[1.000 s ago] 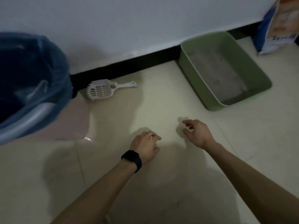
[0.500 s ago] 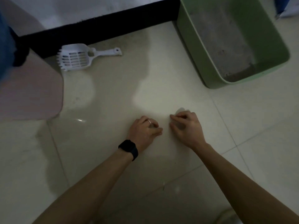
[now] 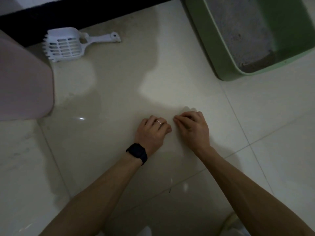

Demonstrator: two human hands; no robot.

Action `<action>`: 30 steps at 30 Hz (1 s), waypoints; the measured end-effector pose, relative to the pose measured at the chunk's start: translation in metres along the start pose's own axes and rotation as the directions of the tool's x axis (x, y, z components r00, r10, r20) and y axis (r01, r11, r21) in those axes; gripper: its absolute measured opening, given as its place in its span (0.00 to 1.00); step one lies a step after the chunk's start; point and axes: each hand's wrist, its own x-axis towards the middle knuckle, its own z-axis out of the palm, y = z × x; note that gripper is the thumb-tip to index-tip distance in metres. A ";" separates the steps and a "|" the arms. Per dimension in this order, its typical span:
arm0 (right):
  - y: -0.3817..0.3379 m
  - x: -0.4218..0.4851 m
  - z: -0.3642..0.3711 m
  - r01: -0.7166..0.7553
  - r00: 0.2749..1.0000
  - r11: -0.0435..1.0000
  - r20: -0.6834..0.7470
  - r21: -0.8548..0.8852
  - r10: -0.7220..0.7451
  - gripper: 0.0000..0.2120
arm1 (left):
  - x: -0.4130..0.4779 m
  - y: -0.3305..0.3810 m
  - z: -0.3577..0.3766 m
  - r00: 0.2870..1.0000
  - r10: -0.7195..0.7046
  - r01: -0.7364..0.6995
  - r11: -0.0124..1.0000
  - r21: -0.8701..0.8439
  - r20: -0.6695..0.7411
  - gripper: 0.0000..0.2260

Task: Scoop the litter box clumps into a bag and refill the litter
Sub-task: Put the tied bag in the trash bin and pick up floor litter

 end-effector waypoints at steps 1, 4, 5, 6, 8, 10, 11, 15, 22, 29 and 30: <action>0.001 -0.001 0.002 0.012 1.000 1.000 -0.020 -0.007 -0.012 0.05 | 0.000 0.000 0.000 0.999 0.031 -0.031 0.999 0.039 0.017 0.09; 0.001 -0.003 0.006 0.046 0.997 0.998 -0.058 -0.052 -0.049 0.05 | 0.001 -0.002 -0.001 0.995 0.073 -0.081 0.992 0.101 0.072 0.11; 0.001 -0.004 0.007 0.051 0.997 0.996 -0.053 -0.072 -0.055 0.06 | 0.002 -0.002 -0.001 0.993 0.074 -0.084 0.991 0.104 0.092 0.11; -0.001 -0.004 0.007 0.051 0.998 0.994 -0.039 -0.093 -0.054 0.07 | 0.003 -0.001 -0.002 0.991 0.071 -0.083 0.992 0.100 0.113 0.11; -0.005 -0.003 0.007 0.042 0.999 0.989 0.005 -0.144 -0.042 0.07 | 0.005 -0.002 -0.004 0.987 0.057 -0.068 0.996 0.066 0.148 0.10; -0.008 0.000 0.004 0.042 0.997 0.984 0.069 -0.174 -0.031 0.08 | 0.007 -0.005 -0.007 0.989 0.009 -0.009 1.000 -0.002 0.149 0.08; -0.008 0.001 0.002 0.025 0.996 0.986 0.093 -0.164 -0.009 0.08 | 0.009 -0.008 -0.009 0.990 -0.038 0.044 0.998 -0.038 0.138 0.07; 0.010 -0.005 -0.012 -0.176 0.982 0.984 0.060 -0.025 0.177 0.07 | 0.015 -0.020 -0.015 0.972 -0.198 0.215 0.965 -0.148 0.124 0.04; 0.025 -0.010 -0.017 -0.217 0.976 0.976 0.018 0.035 0.216 0.05 | 0.023 -0.017 -0.008 0.982 -0.133 0.162 0.961 -0.226 0.136 0.03; 0.018 -0.003 -0.013 -0.127 0.992 0.991 -0.012 0.031 0.127 0.05 | 0.028 -0.013 -0.003 0.994 -0.002 0.026 0.976 -0.218 0.110 0.02; 0.018 -0.005 -0.014 -0.115 0.993 0.993 0.010 0.028 0.115 0.05 | 0.028 -0.013 -0.004 0.994 0.029 -0.008 0.980 -0.196 0.103 0.03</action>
